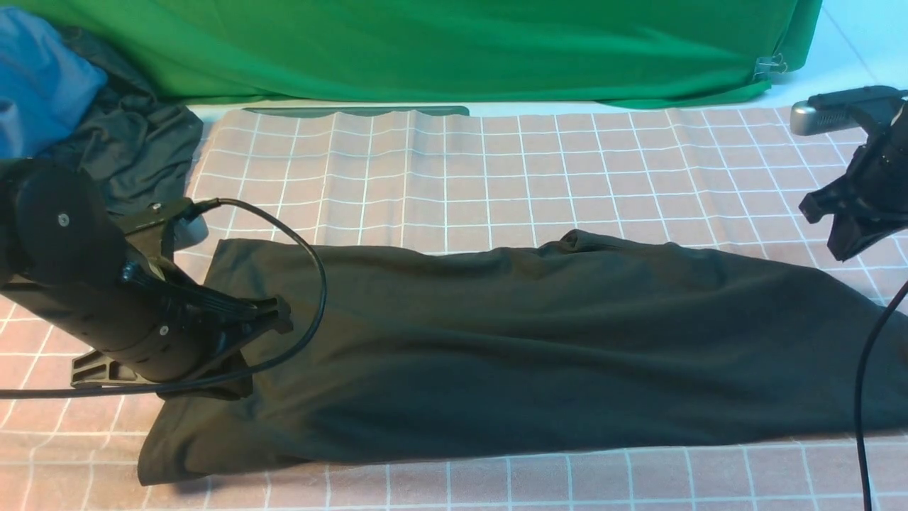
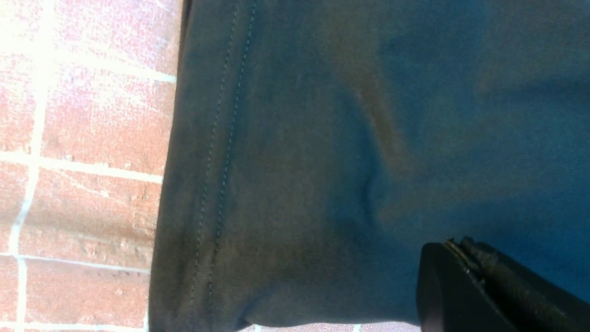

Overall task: Fold a long-sleeved shirt over a pink coffee tablecloth.
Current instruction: 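Pull the folded dark garment lengthwise by its ends to straighten it flat on the table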

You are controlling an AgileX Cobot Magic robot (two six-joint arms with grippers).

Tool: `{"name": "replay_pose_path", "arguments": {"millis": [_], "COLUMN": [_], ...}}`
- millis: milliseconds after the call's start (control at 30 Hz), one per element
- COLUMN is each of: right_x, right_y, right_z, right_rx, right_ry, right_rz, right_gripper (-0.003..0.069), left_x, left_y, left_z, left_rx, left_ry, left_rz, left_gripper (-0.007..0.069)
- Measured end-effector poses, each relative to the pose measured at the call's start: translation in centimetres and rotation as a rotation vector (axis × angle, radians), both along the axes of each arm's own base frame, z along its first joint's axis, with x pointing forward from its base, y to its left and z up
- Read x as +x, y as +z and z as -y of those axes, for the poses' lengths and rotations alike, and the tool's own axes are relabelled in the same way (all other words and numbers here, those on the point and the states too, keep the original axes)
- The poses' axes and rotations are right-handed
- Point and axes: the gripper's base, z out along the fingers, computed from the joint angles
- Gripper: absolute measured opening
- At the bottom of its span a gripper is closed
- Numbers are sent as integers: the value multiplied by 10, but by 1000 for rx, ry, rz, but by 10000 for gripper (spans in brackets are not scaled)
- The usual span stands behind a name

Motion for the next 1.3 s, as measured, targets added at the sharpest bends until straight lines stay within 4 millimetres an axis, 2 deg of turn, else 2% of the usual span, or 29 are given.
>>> {"name": "replay_pose_path", "arguments": {"millis": [100, 133, 167, 233, 367, 400, 533, 667, 833, 1033, 1133, 1233, 1267, 1300], "right_x": [-6, -7, -11, -18, -42, -43, -62, -67, -60, -55, -55, -56, -56, -56], "right_y": [3, 4, 9, 15, 19, 20, 0, -14, -23, -47, -50, -50, -50, -50], "right_z": [1, 1, 3, 5, 9, 10, 25, 34, 33, 32, 31, 31, 31, 30], "right_rx": [-6, -10, -31, -55, -60, -60, -49, -44, -3, 28, 31, 31, 31, 32], "right_ry": [-43, -48, -71, -83, -124, -127, -201, -251, -280, -293, -292, -264, -250, -221], "right_rz": [-70, -78, -100, -104, -142, -140, -224, -205, -148, -203, -215, -222, -224, -228], "right_gripper": [256, 266, 351, 416, 482, 484, 536, 597, 611, 605, 580, 502, 459, 372], "left_x": [0, 0, 0, 0, 0, 0, -4, -12, -20, -22, -22, -22, -22, -22], "left_y": [0, 0, 0, 0, 0, 0, 8, 20, 33, 37, 37, 37, 37, 37], "left_z": [0, 0, 0, 0, 0, 0, -1, -3, -4, -4, -4, -4, -4, -4], "left_rx": [0, 0, 0, 1, 1, 1, 4, 9, 3, 2, 2, 2, 2, 3], "left_ry": [0, 0, -1, -3, -4, -6, -28, -40, -40, -41, -41, -41, -41, -41], "left_rz": [0, 0, 0, 1, 2, 2, 23, 61, 115, 127, 127, 127, 127, 126], "left_gripper": [14, 14, 14, 14, 14, 14, 14, 14, 14, 14, 14, 14, 14, 14]}}
